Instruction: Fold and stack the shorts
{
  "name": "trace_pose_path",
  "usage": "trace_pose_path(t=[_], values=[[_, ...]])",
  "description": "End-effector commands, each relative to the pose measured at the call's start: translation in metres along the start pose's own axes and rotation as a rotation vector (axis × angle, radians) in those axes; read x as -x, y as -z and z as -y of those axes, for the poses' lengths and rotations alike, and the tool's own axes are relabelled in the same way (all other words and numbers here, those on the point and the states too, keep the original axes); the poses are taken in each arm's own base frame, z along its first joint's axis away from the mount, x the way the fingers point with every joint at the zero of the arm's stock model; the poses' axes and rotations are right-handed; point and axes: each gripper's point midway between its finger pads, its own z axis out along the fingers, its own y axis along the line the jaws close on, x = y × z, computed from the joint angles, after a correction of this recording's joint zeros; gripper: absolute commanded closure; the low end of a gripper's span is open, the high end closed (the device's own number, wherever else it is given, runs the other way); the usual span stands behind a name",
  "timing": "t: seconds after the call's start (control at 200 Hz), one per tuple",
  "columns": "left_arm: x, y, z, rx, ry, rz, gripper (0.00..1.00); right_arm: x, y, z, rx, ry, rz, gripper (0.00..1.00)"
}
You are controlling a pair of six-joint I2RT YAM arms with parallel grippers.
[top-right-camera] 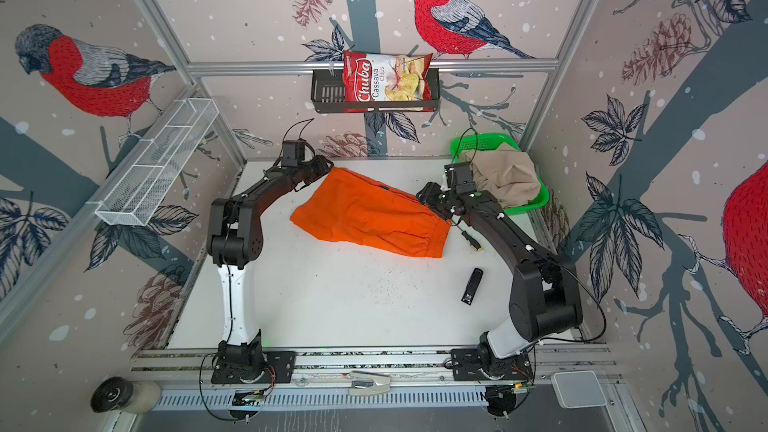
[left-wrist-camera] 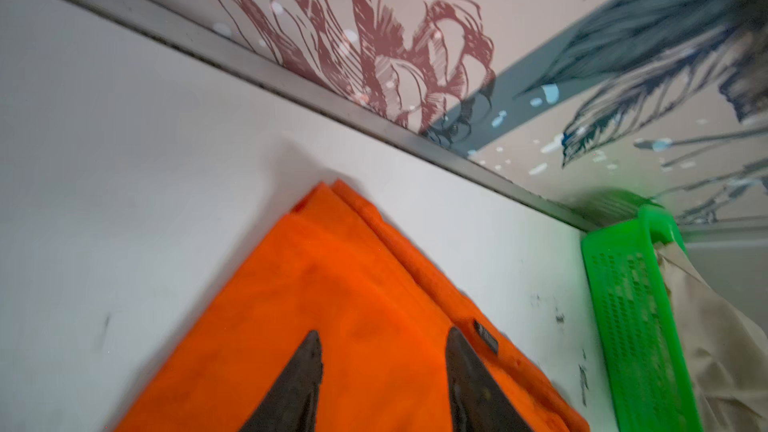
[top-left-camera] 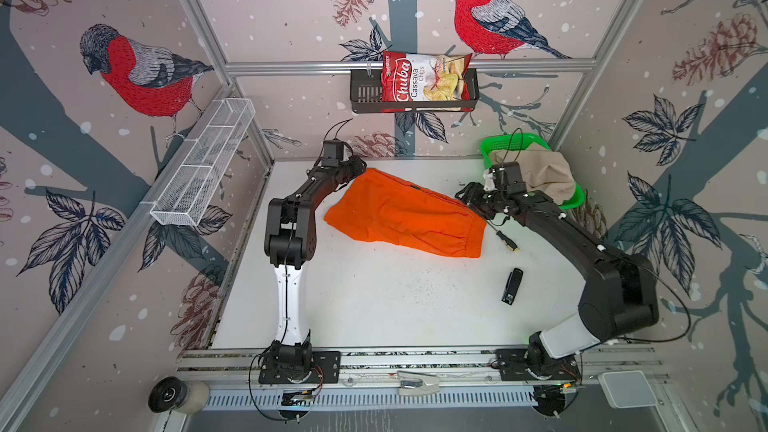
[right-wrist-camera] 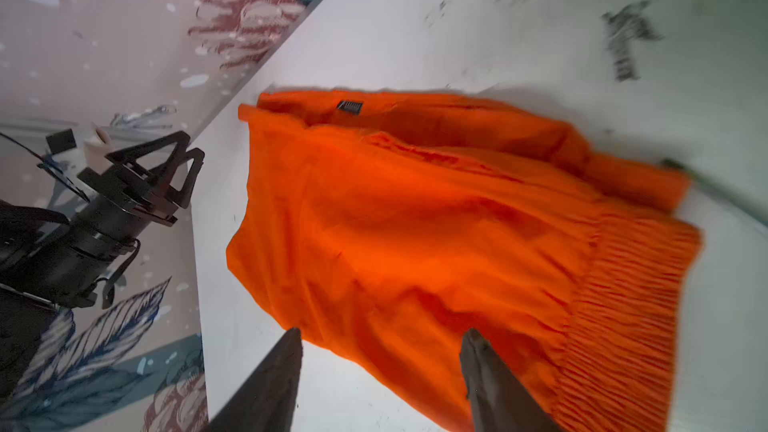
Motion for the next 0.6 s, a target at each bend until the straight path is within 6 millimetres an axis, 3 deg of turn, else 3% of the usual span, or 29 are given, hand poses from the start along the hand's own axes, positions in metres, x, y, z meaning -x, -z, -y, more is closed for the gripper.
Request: trace_pose_path(t=[0.0,0.25,0.595], values=[[-0.023,0.019,0.019,-0.07,-0.024,-0.015,0.58,-0.012,-0.017,-0.017,0.063,0.043,-0.01,0.38],[-0.097,0.025,-0.014,-0.025,0.034,-0.142,0.71,-0.05,-0.055,-0.008,0.085,0.051,-0.087,0.38],[-0.138,0.021,-0.056,0.079,0.071,-0.202,0.74,-0.079,-0.083,0.039,0.021,0.017,-0.174,0.38]])
